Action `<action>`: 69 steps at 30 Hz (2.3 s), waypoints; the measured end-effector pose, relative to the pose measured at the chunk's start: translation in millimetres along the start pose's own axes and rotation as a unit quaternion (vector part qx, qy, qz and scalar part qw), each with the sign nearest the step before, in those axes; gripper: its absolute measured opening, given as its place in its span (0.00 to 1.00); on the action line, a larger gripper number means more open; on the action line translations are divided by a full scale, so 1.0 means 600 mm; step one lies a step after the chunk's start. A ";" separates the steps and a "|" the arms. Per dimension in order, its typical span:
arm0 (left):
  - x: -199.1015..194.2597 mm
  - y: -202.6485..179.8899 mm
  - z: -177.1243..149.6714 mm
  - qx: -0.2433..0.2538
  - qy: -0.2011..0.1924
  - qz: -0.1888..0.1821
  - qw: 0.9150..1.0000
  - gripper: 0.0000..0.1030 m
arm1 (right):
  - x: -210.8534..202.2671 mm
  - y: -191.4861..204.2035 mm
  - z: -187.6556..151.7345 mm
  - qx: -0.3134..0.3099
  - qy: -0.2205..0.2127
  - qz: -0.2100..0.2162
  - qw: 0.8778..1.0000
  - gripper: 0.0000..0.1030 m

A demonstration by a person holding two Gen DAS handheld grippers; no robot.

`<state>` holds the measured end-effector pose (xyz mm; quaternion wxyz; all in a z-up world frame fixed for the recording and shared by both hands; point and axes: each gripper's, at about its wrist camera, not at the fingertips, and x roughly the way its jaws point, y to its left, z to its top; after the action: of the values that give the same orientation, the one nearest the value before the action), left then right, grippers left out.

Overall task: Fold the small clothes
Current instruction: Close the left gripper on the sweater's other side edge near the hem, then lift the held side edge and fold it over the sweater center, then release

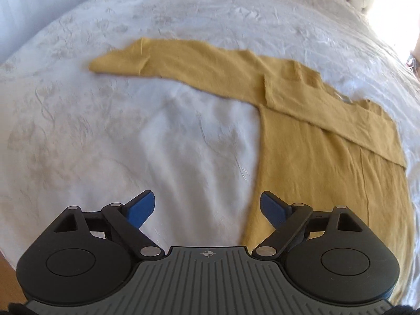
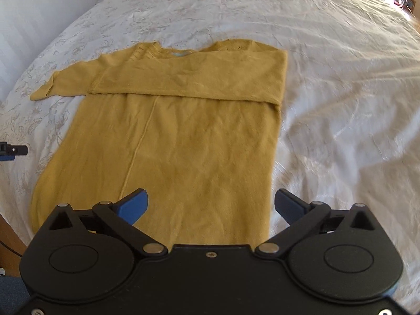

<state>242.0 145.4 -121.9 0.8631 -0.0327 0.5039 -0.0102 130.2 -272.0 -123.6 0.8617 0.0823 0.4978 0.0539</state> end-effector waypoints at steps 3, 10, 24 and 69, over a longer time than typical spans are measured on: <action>0.020 0.021 0.049 0.014 -0.013 0.008 1.000 0.85 | 0.002 0.037 0.018 -0.002 -0.009 0.004 1.000 0.99; 0.075 0.098 0.144 0.055 -0.031 0.043 0.997 0.85 | 0.027 0.137 0.065 0.011 -0.016 0.012 1.000 0.99; 0.186 0.237 0.287 0.150 -0.036 -0.002 0.988 0.74 | 0.096 0.315 0.120 -0.008 0.016 0.019 1.000 0.99; 0.236 0.419 0.323 -0.166 -0.071 0.033 0.983 0.59 | 0.162 0.373 0.151 -0.024 0.074 0.022 0.997 0.99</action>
<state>476.5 397.9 -166.7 0.8791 -0.1598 0.4366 0.1048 255.0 -43.4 -117.8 0.8226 0.0682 0.5571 0.0914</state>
